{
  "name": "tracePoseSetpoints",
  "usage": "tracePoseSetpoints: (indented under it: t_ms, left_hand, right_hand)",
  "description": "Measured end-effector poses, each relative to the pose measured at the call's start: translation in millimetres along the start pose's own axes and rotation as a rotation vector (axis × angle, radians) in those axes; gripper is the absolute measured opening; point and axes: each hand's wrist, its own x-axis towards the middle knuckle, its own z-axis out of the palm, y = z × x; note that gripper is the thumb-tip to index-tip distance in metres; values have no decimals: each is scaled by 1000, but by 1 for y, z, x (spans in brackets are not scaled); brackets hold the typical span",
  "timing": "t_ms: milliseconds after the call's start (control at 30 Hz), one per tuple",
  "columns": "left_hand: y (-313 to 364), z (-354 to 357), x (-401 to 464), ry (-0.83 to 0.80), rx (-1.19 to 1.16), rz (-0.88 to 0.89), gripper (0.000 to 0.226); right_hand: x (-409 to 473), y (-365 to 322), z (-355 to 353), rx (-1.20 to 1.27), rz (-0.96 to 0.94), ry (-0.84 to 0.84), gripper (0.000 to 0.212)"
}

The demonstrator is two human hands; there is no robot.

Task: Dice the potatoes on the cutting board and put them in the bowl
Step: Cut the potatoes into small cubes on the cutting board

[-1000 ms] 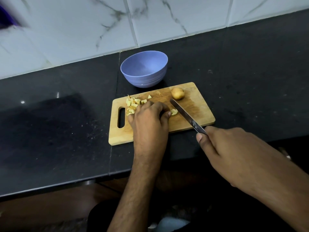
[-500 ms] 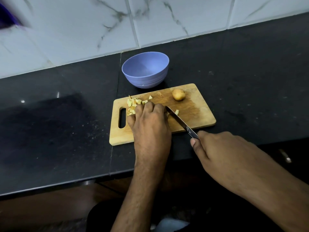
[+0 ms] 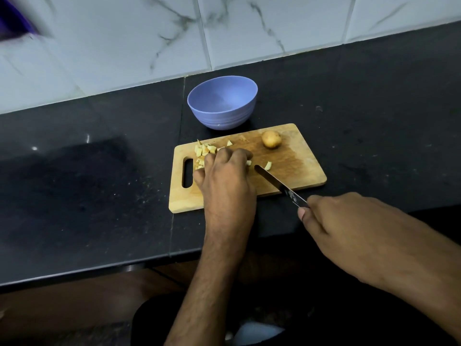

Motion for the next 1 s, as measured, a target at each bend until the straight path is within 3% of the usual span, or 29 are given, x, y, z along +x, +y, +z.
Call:
tracePoseSetpoints:
  t_ms: [100,233,467,900,1000]
  left_hand:
    - [0,-1,0,-13,-56,17,33]
    - [1,-2,1,-27,-150,47,20]
    - [10,2,1,-115,63,204,27]
    - [7,1,4,-5,76,67,14]
    - [8,1,1,22,65,79,31]
  right_hand:
    - [-2,1,-2,-1,-6,50,33]
    - [5,5,0,38,-15,130,33]
    - [16,13,7,45,-19,162,36]
    - [1,21,8,69,0,94,30]
    - [-1,17,8,30,-20,101,32]
